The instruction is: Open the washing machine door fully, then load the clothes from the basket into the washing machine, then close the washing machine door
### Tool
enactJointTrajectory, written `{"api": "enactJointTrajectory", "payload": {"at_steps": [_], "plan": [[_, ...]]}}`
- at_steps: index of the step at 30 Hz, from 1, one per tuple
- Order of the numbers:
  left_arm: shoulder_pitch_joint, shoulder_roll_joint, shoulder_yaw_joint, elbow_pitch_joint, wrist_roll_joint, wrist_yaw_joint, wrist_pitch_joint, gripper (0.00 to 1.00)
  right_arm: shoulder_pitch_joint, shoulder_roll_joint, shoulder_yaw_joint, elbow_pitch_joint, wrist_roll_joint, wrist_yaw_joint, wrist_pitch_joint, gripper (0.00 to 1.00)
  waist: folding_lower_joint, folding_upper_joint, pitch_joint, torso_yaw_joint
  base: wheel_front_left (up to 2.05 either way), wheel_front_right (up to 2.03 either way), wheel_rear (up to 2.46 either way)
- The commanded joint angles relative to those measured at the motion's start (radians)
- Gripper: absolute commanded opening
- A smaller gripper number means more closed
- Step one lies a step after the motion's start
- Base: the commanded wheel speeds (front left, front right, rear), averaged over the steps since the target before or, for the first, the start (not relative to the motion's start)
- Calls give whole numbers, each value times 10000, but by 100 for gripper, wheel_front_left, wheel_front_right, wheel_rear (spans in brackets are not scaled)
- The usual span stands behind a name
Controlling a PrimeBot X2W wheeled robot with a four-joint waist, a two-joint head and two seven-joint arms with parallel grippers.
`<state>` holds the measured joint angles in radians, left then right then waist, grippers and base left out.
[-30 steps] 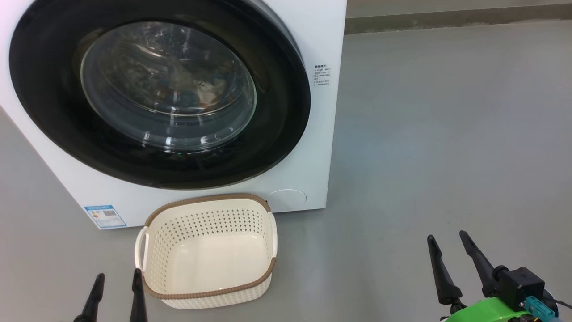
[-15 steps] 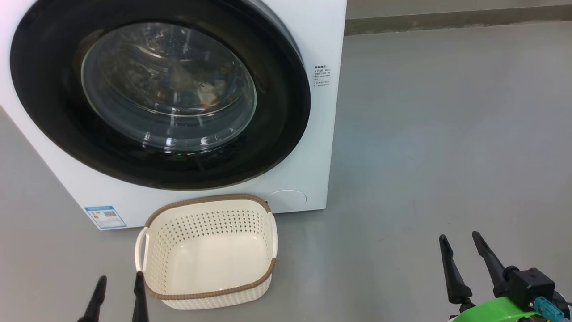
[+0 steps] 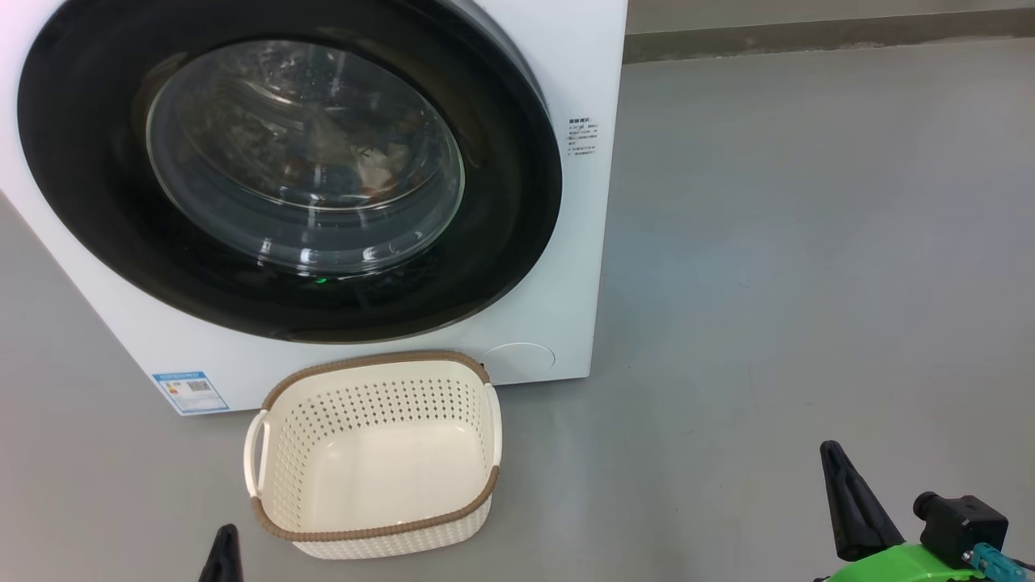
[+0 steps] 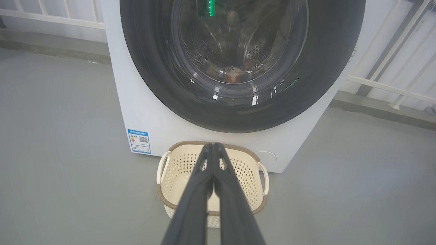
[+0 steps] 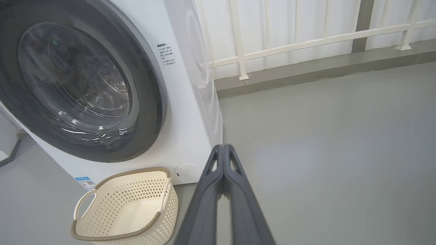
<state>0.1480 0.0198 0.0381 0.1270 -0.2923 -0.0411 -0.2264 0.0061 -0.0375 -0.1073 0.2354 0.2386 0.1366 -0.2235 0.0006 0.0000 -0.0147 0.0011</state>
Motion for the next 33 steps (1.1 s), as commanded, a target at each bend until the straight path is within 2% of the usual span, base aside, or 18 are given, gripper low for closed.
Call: {"api": "enactJointTrajectory", "payload": {"at_steps": [1, 33], "plan": [[-276, 137, 87, -171, -349, -76, 90, 0, -152, -71, -15, -227, 347, -6, 53, 0, -5, 0, 12, 0, 0, 0, 0], [-892, 182, 256, 186, -3862, -300, 981, 0, -411, -87, -13, -156, 4007, -20, 945, 0, -6, 0, 60, -3, 0, 0, 0]]}}
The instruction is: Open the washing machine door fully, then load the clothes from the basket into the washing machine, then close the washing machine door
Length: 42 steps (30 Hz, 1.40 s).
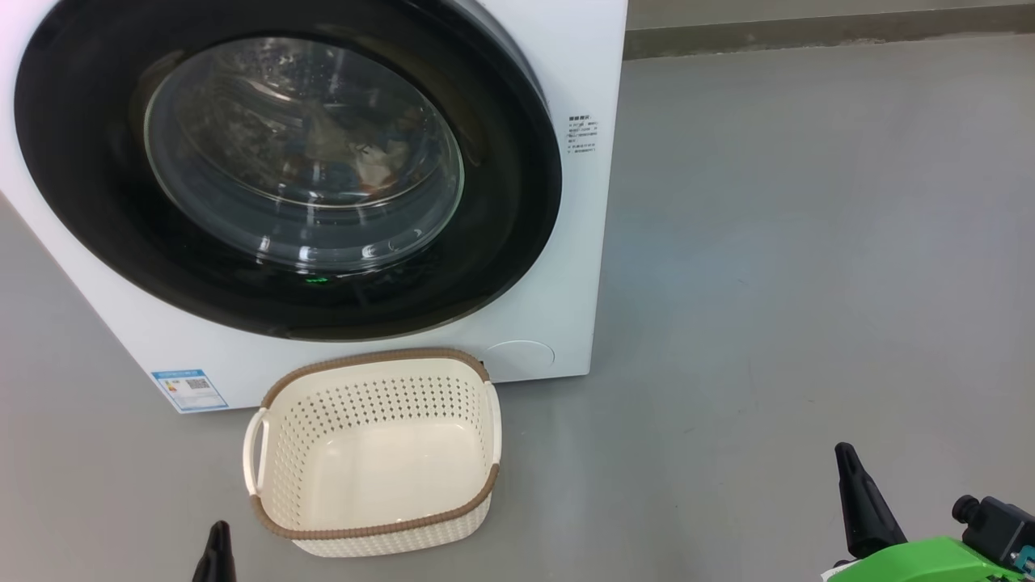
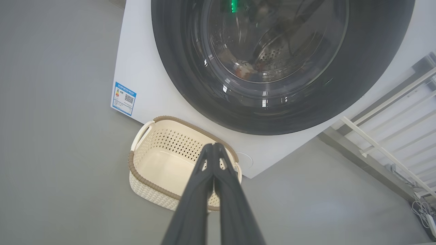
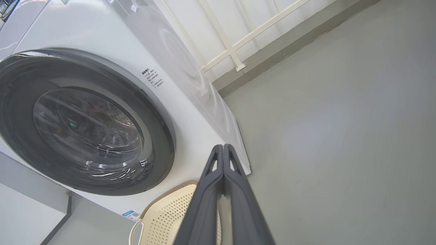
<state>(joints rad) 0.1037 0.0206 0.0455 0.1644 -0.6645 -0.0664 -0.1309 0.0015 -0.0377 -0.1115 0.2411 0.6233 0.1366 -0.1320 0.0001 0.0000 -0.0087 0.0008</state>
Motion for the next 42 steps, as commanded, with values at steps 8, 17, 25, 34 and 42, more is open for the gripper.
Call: {"api": "enactJointTrajectory", "payload": {"at_steps": [8, 17, 25, 34, 42], "plan": [[-612, 187, 230, -91, -1047, -105, 261, 0, -436, -89, 23, -189, 1105, -24, 267, 0, 0, 0, 12, -1, 0, 0, 0], [-815, 201, 291, 31, -2178, -177, 555, 0, -525, -94, 17, -159, 2283, -29, 561, 0, 0, 0, 26, -2, 0, 0, 0], [-957, 212, 333, 116, -2972, -228, 760, 0, -587, -97, 12, -138, 3110, -32, 768, 0, 0, 0, 36, -2, 0, 0, 0], [-1141, 225, 388, 226, -3996, -294, 1026, 0, -667, -102, 6, -110, 4177, -36, 1035, 0, 0, 0, 49, -3, 0, 0, 0], [-1304, 237, 437, 323, -4903, -352, 1261, 0, -738, -106, 1, -86, 5122, -40, 1271, 0, 0, 0, 60, -4, 0, 0, 0]]}}
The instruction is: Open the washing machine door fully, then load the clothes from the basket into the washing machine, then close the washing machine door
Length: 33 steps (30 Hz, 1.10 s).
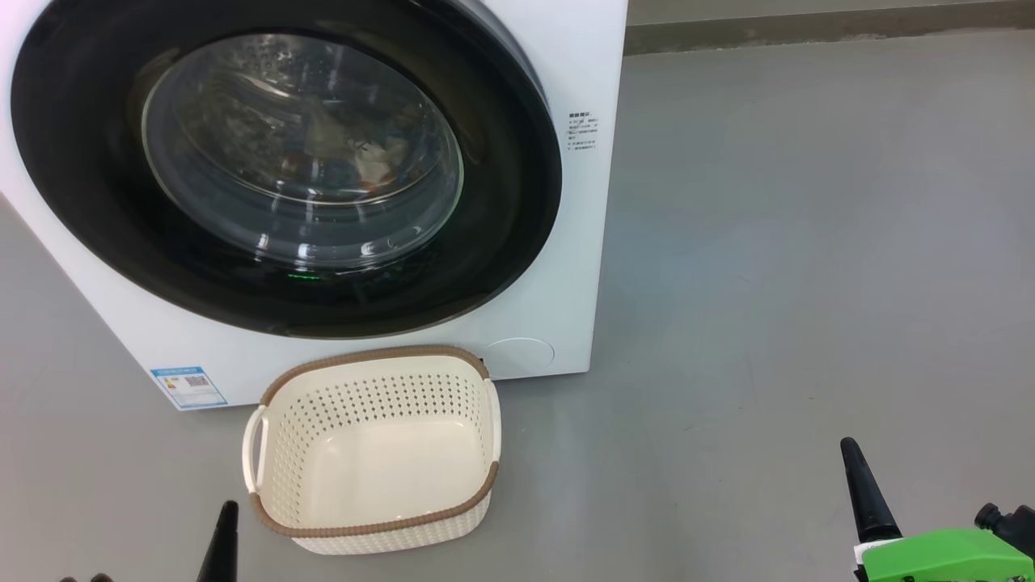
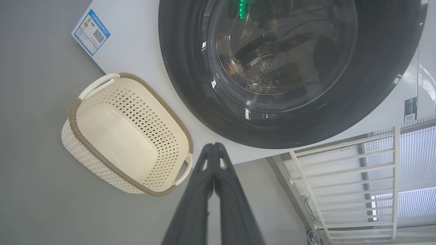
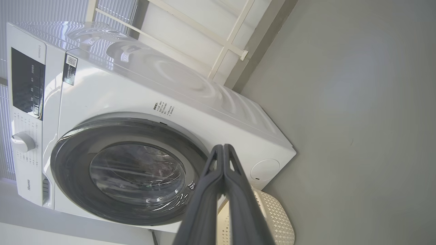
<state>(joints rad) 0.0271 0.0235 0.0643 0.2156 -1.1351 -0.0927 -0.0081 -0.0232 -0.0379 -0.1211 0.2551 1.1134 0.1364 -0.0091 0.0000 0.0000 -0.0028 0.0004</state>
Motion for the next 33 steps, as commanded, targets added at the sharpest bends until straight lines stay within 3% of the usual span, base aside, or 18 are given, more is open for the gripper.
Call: {"api": "enactJointTrajectory", "payload": {"at_steps": [1, 33], "plan": [[-558, 210, 255, -176, -311, -96, 64, 0, -501, -104, 96, -223, 339, -39, 72, 0, 0, 0, 2, 0, 0, 0, 0], [-1208, 257, 449, 213, -3933, -328, 1003, 0, -785, -120, 76, -125, 4113, -54, 1015, 0, 0, 0, 48, -3, 0, 0, 0]]}}
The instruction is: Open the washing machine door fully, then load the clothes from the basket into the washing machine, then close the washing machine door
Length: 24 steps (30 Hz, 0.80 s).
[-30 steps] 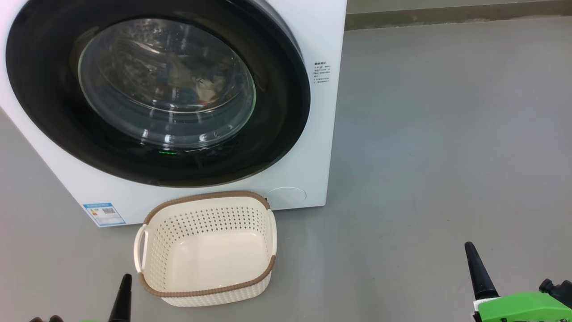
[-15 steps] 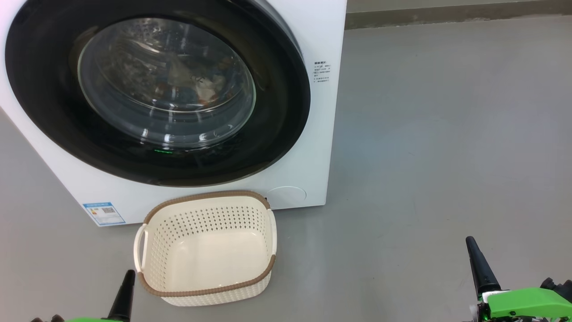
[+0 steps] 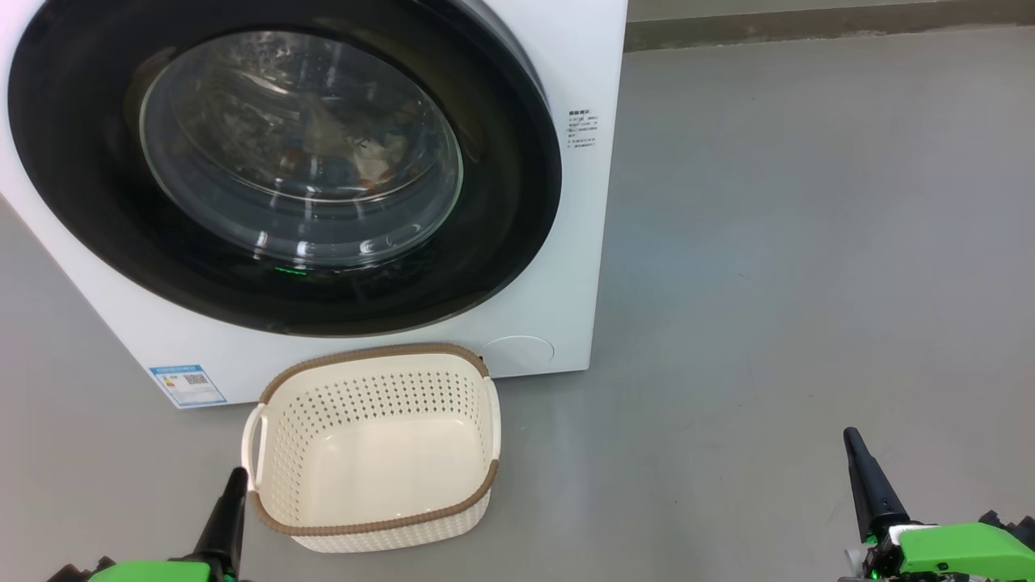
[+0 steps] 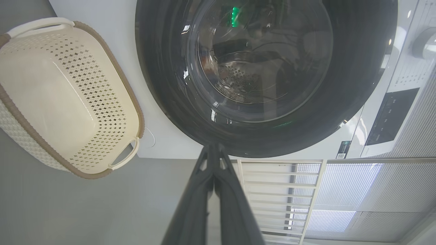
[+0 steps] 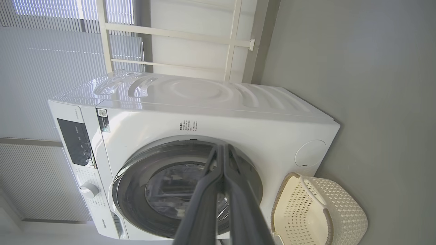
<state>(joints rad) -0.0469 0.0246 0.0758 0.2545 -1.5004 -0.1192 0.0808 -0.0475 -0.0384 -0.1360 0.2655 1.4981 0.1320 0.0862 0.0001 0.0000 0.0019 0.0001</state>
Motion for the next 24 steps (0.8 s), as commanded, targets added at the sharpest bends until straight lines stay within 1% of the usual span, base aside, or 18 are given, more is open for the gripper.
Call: {"api": "enactJointTrajectory", "payload": {"at_steps": [1, 8, 24], "plan": [[-468, 245, 334, -177, -280, -64, 113, 0, -541, -114, 225, -229, 266, -10, 62, 0, 0, 0, 1, 0, 0, 0, 0], [-609, 255, 376, -92, -1071, -114, 318, 0, -603, -118, 221, -207, 1090, -13, 268, 0, 0, 0, 11, 0, 0, 0, 0], [-612, 256, 377, -91, -1085, -115, 322, 0, -604, -118, 222, -207, 1105, -13, 271, 0, 0, 0, 11, -1, 0, 0, 0]]}}
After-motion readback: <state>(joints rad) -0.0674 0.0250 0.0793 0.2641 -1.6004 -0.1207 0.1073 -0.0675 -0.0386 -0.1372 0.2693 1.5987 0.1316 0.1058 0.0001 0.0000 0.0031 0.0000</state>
